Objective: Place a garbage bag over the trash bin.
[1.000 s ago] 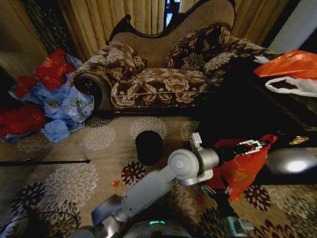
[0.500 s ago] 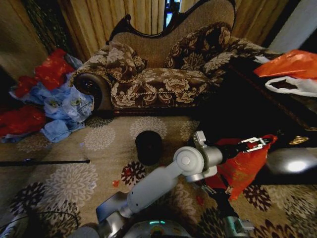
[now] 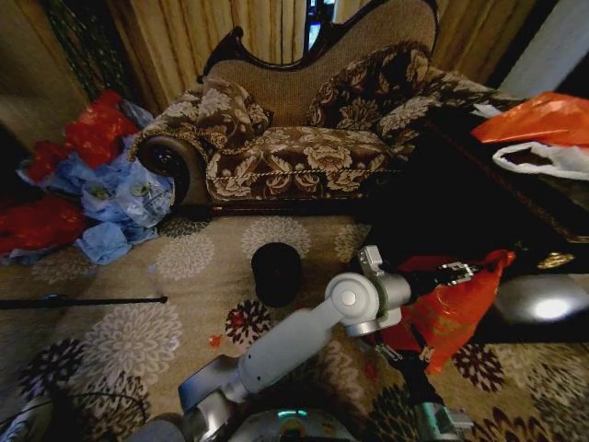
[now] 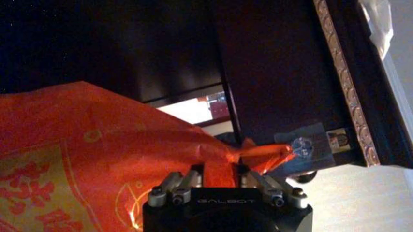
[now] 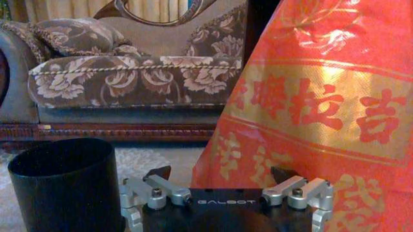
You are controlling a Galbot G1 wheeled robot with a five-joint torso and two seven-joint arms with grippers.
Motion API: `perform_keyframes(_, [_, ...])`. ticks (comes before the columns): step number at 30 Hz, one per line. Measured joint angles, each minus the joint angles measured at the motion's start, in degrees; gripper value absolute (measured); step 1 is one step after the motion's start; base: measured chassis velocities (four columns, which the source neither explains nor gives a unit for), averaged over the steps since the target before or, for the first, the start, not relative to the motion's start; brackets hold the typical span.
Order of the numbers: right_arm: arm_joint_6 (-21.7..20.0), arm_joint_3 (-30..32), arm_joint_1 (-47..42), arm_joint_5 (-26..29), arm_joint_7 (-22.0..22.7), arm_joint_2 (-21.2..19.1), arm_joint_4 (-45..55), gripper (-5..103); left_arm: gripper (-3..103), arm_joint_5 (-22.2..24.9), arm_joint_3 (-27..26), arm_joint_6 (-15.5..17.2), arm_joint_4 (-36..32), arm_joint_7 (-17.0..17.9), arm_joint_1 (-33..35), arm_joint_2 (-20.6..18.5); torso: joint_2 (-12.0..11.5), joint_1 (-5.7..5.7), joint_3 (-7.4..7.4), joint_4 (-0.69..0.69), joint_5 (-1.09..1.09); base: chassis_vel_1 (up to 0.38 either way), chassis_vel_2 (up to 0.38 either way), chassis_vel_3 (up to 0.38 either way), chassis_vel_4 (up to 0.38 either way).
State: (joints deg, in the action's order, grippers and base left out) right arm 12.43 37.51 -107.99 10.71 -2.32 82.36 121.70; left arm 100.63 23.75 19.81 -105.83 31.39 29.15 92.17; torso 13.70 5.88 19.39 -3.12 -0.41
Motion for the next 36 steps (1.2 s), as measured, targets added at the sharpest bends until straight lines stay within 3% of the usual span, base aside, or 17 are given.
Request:
perform_keyframes(2, [0.01,0.0,0.0,0.0,0.03,0.0,0.0,100,31,0.0,0.12,0.04,0.03,0.05,-0.08,0.0,0.0,0.0,0.0,0.0,0.0,0.0,0.0,0.0,0.0])
perform_keyframes(4, [0.01,-0.01,0.01,0.0,0.11,0.03,0.0,100,15,0.02,0.21,0.08,0.03,0.08,-0.24,-0.02,0.0,0.0,0.0,0.0,0.0,0.0,0.0,0.0,0.0])
perform_keyframes(6, [0.01,-0.02,0.01,0.0,0.13,0.04,0.0,100,10,0.09,0.22,0.08,0.03,0.07,-0.3,-0.02,0.0,0.0,0.0,0.0,0.0,0.0,0.0,0.0,0.0])
perform_keyframes(9, [0.06,0.01,0.01,0.0,0.14,0.05,-0.03,100,10,0.17,0.23,0.08,0.02,-0.03,-0.32,-0.03,0.0,0.0,0.0,0.0,0.0,0.0,0.0,0.0,0.0])
perform_keyframes(10, [0.08,0.03,0.01,0.0,0.15,0.06,-0.08,100,2,0.22,0.24,0.02,-0.06,-0.23,-0.32,-0.03,0.0,0.0,0.0,0.0,0.0,0.0,0.0,0.0,0.0])
perform_keyframes(11, [0.11,0.03,0.01,0.0,0.15,0.07,-0.1,100,0,0.24,0.3,-0.17,-0.12,-0.33,-0.33,-0.03,0.0,0.0,0.0,0.0,0.0,0.0,0.0,0.0,0.0])
perform_keyframes(17, [0.14,-0.03,0.01,-0.03,0.17,0.15,-0.12,100,0,-0.37,0.89,-0.31,-0.42,-0.12,-0.31,-0.03,0.0,0.0,0.0,0.0,0.0,0.0,0.0,0.0,0.0])
perform_keyframes(29, [0.23,-0.08,0.01,-0.03,0.28,0.22,-0.22,100,0,-0.54,1.33,0.52,-1.53,4.2,-0.41,-0.04,0.0,0.0,0.0,0.0,0.0,0.0,0.0,0.0,0.0])
perform_keyframes(33, [0.23,-0.08,0.01,-0.03,0.31,0.19,-0.22,100,0,-0.63,1.5,1.42,-1.79,6.83,-0.39,-0.04,0.01,0.0,0.0,0.0,0.0,0.0,0.0,0.0,0.0])
perform_keyframes(36, [0.23,-0.21,0.01,-0.03,0.34,-0.06,-0.31,100,0,0.06,1.35,2.78,-2.5,11.82,-0.76,-0.04,0.01,0.0,0.0,0.0,0.0,0.0,0.0,0.0,0.0])
